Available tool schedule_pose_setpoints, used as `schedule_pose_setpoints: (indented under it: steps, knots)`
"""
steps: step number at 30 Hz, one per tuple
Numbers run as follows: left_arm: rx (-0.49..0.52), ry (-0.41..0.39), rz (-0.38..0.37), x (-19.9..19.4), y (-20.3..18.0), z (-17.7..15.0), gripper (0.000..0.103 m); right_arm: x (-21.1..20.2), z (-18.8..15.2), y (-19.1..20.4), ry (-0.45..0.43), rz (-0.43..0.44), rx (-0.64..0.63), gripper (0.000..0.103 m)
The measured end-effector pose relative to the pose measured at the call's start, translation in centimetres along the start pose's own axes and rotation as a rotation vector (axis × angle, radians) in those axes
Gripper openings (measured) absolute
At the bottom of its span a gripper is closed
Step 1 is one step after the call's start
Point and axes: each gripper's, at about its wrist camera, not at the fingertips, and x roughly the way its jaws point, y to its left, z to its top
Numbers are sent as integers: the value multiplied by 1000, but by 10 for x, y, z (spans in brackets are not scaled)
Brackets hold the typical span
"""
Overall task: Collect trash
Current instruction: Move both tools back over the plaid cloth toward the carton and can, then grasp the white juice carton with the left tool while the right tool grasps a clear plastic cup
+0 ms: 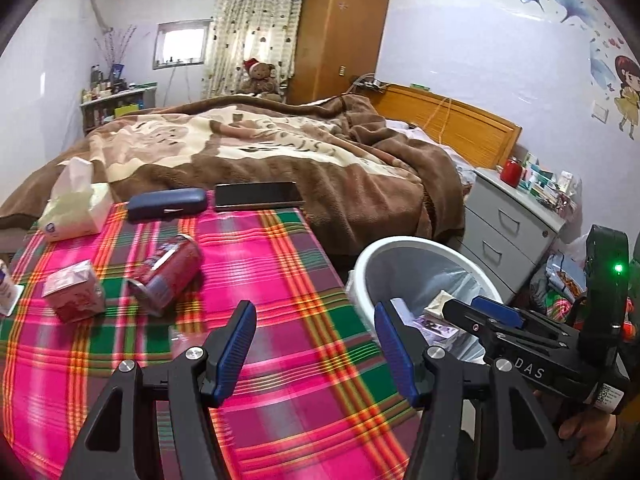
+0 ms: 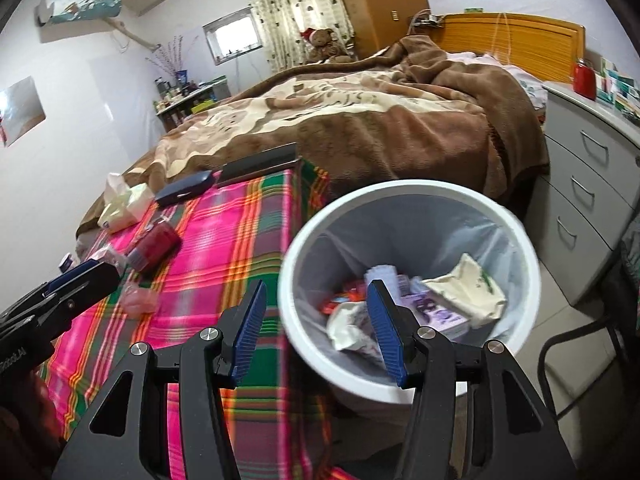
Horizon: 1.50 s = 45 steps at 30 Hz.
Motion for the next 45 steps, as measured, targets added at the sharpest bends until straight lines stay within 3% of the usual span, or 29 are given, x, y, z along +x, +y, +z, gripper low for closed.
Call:
schedule_pose_setpoints:
  steps: [20,32,34,36,45]
  knots:
    - [-145,-28,161,-46,124,-20,62,26,-17,92,62,137,-145,54]
    - [-210,4,234,-40,193,-23,63,59,-21,143,130,200,-197,54]
    - [-216,11,235,-36,202,-22,63,65,-21,148,147,210,-195,58]
    - [-216,15,237,-32,210,-20,63,71,-21,153,162,209,-198,65]
    - [-215,47,216,-7,240,-8,64,96,-23,169,210,137,-214,65]
